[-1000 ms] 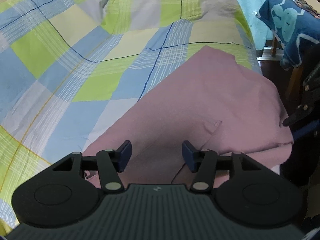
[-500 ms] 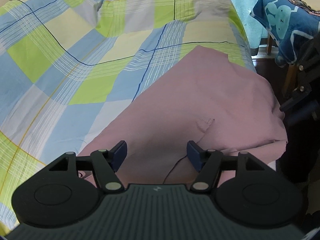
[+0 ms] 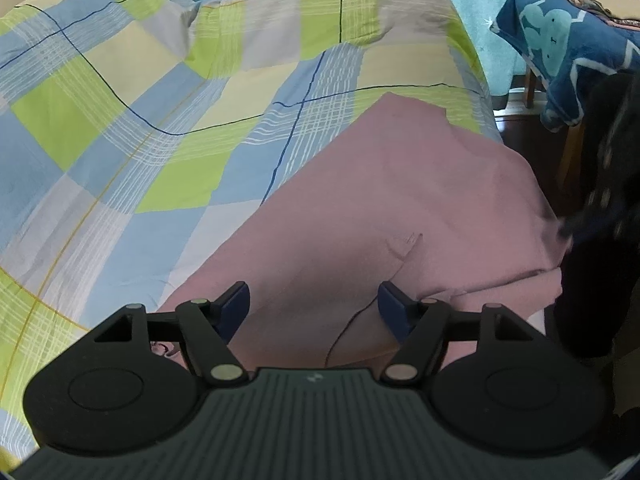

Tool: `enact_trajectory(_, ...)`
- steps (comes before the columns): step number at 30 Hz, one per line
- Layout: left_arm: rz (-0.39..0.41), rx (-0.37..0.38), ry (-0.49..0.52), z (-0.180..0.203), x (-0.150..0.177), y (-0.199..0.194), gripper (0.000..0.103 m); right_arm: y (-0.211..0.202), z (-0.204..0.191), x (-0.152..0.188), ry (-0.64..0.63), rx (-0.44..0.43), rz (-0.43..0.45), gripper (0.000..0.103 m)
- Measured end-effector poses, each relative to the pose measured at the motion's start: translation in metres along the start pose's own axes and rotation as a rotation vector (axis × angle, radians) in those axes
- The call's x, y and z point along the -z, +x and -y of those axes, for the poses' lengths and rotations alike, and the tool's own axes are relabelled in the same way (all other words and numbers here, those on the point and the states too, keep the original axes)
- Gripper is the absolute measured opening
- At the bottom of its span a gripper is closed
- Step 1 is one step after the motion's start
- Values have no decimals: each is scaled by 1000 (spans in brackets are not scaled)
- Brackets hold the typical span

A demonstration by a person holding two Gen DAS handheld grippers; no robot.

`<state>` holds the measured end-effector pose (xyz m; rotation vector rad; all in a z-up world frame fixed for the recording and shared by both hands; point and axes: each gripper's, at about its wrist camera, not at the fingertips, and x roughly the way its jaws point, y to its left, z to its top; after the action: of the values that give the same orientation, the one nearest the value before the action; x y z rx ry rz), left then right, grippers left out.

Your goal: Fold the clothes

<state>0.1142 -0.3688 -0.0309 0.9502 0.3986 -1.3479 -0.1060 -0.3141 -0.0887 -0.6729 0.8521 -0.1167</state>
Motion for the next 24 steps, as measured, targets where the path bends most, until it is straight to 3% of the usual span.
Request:
enact_trajectory(6,-6,59,57,-5,-14,13,66,-41,42,-4,56,108,51,0)
enact_trajectory(11,12,138,113,-15,-35,22,57,-39,48,1,51,94,44,0)
enact_trajectory(14,-10,169,332,-2,-44,27,52,-29,40,4,35,46,27,0)
enact_trajectory(17,-61,188,617,18,-44,32,51,-22,35,5,35,15,21,0)
enact_trajectory(24,-85,223,1056,48,-42,39,50,-16,38,2,69,-6,32,0)
